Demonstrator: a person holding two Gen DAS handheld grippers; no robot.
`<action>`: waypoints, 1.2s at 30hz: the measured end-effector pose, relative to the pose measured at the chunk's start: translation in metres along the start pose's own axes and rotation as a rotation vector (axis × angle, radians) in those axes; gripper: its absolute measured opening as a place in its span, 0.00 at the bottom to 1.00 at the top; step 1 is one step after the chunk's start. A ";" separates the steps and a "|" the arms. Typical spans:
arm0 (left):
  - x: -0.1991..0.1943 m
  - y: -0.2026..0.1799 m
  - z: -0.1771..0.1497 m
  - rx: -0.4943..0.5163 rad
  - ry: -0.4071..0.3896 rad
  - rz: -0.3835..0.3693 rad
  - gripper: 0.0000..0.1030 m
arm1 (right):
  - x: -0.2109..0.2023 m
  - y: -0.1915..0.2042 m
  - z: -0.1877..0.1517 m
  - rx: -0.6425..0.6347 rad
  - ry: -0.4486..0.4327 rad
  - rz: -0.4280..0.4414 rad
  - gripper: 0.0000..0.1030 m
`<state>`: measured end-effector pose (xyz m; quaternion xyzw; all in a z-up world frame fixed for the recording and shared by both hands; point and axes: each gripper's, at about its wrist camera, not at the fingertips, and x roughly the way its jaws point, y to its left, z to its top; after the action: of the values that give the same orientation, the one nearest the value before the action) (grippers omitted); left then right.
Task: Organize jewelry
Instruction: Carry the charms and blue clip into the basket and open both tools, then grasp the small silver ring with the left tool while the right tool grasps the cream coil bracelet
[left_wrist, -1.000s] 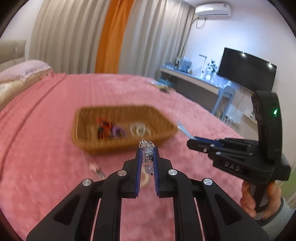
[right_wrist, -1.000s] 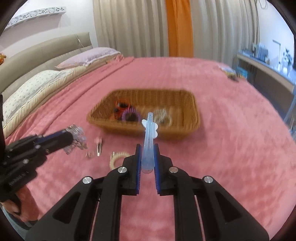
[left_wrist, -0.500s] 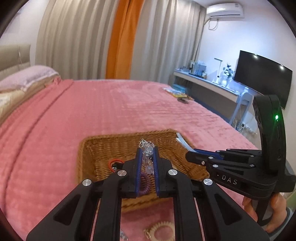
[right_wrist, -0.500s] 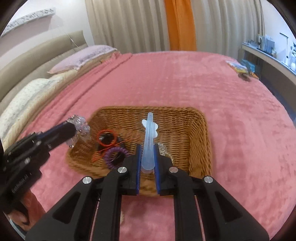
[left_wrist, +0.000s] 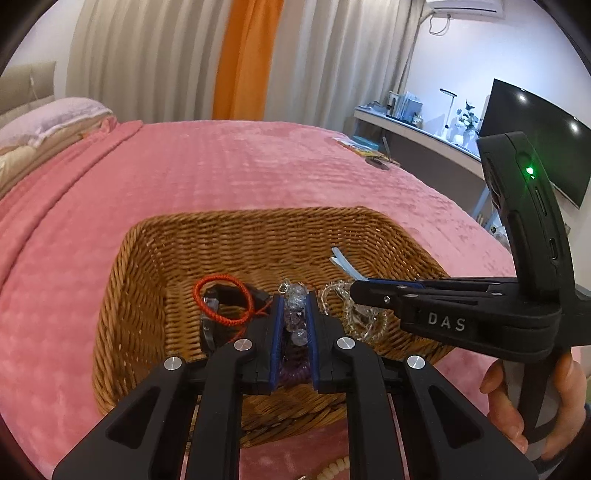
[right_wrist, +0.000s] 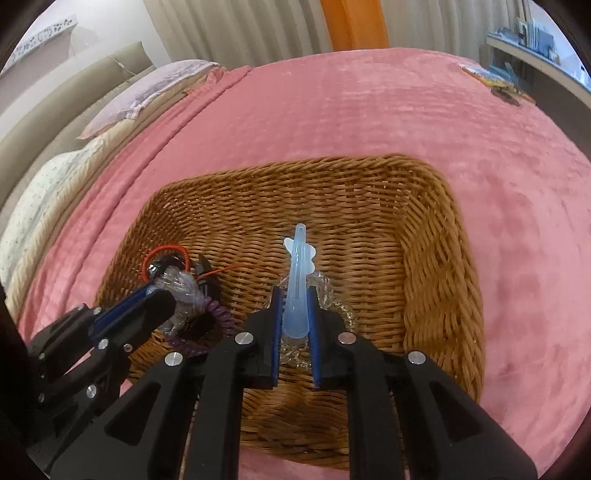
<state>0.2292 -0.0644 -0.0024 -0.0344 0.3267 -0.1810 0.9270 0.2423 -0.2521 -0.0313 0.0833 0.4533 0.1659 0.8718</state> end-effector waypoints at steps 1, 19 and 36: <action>-0.003 0.001 0.000 -0.004 -0.004 -0.003 0.10 | -0.002 -0.002 -0.001 0.010 -0.007 0.021 0.17; -0.140 0.019 -0.008 -0.061 -0.199 -0.035 0.39 | -0.118 0.042 -0.062 -0.075 -0.216 0.072 0.31; -0.101 0.058 -0.099 -0.146 0.037 -0.007 0.39 | -0.042 0.055 -0.138 -0.092 -0.078 -0.010 0.31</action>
<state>0.1140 0.0315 -0.0305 -0.0996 0.3561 -0.1606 0.9151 0.0952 -0.2168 -0.0618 0.0474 0.4112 0.1788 0.8926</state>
